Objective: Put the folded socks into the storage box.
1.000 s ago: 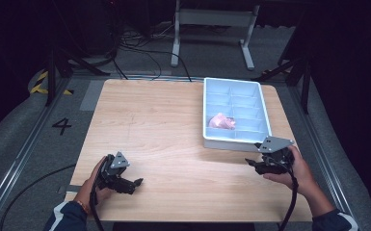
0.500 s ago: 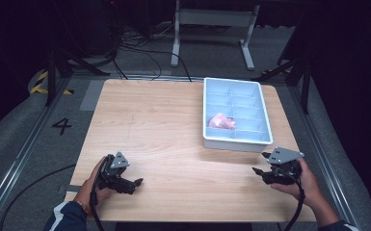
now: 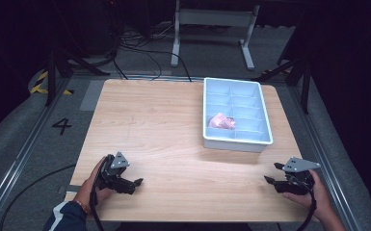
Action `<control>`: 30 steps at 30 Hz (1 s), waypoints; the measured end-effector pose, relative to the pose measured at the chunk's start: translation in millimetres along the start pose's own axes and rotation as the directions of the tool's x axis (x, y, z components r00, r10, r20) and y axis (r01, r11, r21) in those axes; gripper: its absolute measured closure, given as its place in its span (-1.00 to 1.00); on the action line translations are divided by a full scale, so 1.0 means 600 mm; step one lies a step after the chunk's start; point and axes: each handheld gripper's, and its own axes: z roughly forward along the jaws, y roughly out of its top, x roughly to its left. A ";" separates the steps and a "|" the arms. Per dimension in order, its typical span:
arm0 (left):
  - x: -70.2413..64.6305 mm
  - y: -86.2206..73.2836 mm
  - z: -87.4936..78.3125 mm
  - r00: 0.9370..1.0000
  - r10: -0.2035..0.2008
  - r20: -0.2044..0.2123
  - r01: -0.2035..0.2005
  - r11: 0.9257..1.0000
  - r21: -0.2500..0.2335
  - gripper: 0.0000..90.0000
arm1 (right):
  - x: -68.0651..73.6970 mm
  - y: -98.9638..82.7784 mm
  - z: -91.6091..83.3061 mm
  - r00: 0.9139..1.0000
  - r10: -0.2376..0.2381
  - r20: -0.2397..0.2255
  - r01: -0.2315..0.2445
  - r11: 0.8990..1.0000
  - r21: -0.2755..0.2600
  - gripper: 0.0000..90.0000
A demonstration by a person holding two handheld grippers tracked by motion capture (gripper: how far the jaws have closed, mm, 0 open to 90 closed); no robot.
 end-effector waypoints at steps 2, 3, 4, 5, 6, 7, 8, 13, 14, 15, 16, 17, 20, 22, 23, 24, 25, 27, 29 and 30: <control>0.000 0.000 0.000 1.000 -0.001 0.000 0.001 1.000 0.000 -1.00 | -0.004 -0.013 0.001 1.000 0.023 0.000 -0.023 1.000 -0.001 -0.20; 0.000 0.000 0.000 1.000 -0.001 0.000 0.001 1.000 0.000 -1.00 | -0.004 -0.013 0.001 1.000 0.023 0.000 -0.023 1.000 -0.001 -0.20; 0.000 0.000 0.000 1.000 -0.001 0.000 0.001 1.000 -0.001 -1.00 | -0.007 -0.019 0.002 0.999 0.045 -0.007 -0.045 0.999 -0.004 -0.20; 0.000 0.000 0.000 1.000 0.000 0.000 0.000 1.000 0.000 -1.00 | -0.014 -0.033 0.002 0.996 0.086 -0.018 -0.086 0.996 -0.015 -0.21; 0.000 0.000 0.000 1.000 0.000 0.000 0.000 1.000 0.000 -1.00 | -0.014 -0.033 0.002 0.996 0.086 -0.018 -0.086 0.996 -0.015 -0.21; 0.000 0.000 0.000 1.000 0.000 0.000 0.000 1.000 0.000 -1.00 | -0.015 -0.037 0.003 0.996 0.091 -0.016 -0.091 0.996 -0.020 -0.22; 0.000 0.000 0.000 1.000 0.000 -0.001 0.000 1.000 0.001 -1.00 | -0.018 -0.044 0.003 0.993 0.113 -0.024 -0.113 0.993 -0.024 -0.23; 0.000 0.000 0.000 1.000 0.000 0.000 0.000 1.000 0.000 -1.00 | -0.025 -0.068 0.007 0.982 0.185 -0.043 -0.187 0.981 -0.054 -0.26; 0.000 0.000 0.000 1.000 -0.001 0.000 0.001 1.000 0.000 -1.00 | -0.025 -0.070 0.006 0.982 0.184 -0.037 -0.186 0.981 -0.059 -0.28; 0.000 0.000 0.000 1.000 -0.001 0.000 0.001 1.000 0.000 -1.00 | -0.026 -0.072 0.005 0.982 0.185 -0.033 -0.187 0.980 -0.065 -0.31; 0.000 0.000 0.000 1.000 -0.001 0.000 0.001 1.000 0.000 -1.00 | -0.025 -0.073 0.006 0.981 0.195 -0.023 -0.196 0.978 -0.069 -0.34; 0.000 0.000 0.000 1.000 0.000 0.001 0.000 1.000 0.000 -1.00 | -0.025 -0.075 0.005 0.980 0.198 -0.022 -0.199 0.977 -0.075 -0.34; 0.000 0.000 0.000 1.000 0.000 0.000 0.000 1.000 -0.001 -1.00 | -0.023 -0.076 0.006 0.979 0.203 -0.017 -0.203 0.976 -0.082 -0.34; 0.000 0.000 0.000 1.000 0.003 0.000 -0.003 1.000 -0.003 -1.00 | -0.023 -0.077 0.006 0.979 0.204 -0.015 -0.205 0.975 -0.082 -0.35; -0.001 -0.001 0.000 1.000 -0.009 -0.002 0.009 1.000 0.000 -1.00 | -0.023 -0.076 0.006 0.978 0.209 -0.013 -0.209 0.974 -0.083 -0.35; -0.001 -0.001 0.000 1.000 -0.009 -0.002 0.009 1.000 0.000 -1.00 | -0.023 -0.076 0.006 0.977 0.212 -0.011 -0.212 0.974 -0.082 -0.36; -0.001 0.000 0.000 1.000 -0.004 -0.005 0.004 1.000 0.000 -1.00 | -0.023 -0.076 0.006 0.977 0.213 -0.010 -0.213 0.974 -0.082 -0.36; -0.001 -0.001 -0.001 1.000 -0.006 -0.008 0.006 1.000 0.000 -1.00 | -0.023 -0.076 0.006 0.977 0.213 -0.010 -0.213 0.974 -0.082 -0.36; -0.001 -0.001 -0.001 1.000 -0.004 -0.009 0.004 1.000 0.000 -1.00 | -0.023 -0.076 0.006 0.976 0.216 -0.007 -0.216 0.973 -0.082 -0.36; -0.002 -0.001 -0.001 1.000 -0.008 -0.006 0.008 1.000 -0.001 -1.00 | -0.023 -0.076 0.006 0.976 0.216 -0.007 -0.216 0.973 -0.082 -0.36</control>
